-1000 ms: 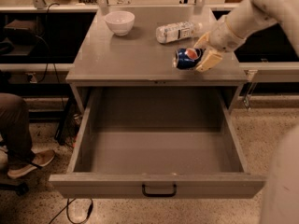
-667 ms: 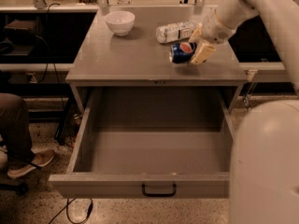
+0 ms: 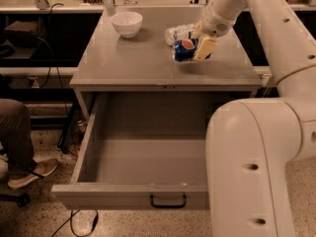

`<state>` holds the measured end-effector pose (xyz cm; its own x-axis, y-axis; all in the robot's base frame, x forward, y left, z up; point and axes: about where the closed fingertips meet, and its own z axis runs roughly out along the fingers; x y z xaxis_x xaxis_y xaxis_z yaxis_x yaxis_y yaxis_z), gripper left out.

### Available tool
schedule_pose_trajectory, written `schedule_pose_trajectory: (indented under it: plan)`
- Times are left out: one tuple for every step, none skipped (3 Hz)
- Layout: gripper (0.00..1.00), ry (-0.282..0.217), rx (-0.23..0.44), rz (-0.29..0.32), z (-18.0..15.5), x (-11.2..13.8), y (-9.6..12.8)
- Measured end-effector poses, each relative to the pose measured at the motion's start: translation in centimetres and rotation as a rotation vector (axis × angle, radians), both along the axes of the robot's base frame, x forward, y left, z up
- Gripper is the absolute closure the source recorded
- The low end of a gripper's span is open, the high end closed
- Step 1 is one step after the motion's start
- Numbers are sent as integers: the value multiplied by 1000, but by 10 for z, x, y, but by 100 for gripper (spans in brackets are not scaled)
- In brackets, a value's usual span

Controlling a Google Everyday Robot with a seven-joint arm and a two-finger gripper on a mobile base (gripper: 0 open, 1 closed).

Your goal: Pick pepsi can from top drawer and place on counter

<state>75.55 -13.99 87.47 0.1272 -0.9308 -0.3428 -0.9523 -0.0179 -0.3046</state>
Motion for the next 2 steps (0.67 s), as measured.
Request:
schedule_pose_trajectory:
  plan:
    - [4,13,-16,-6,-2,5,2]
    - [0,21,-18,-20,-3,5,-5]
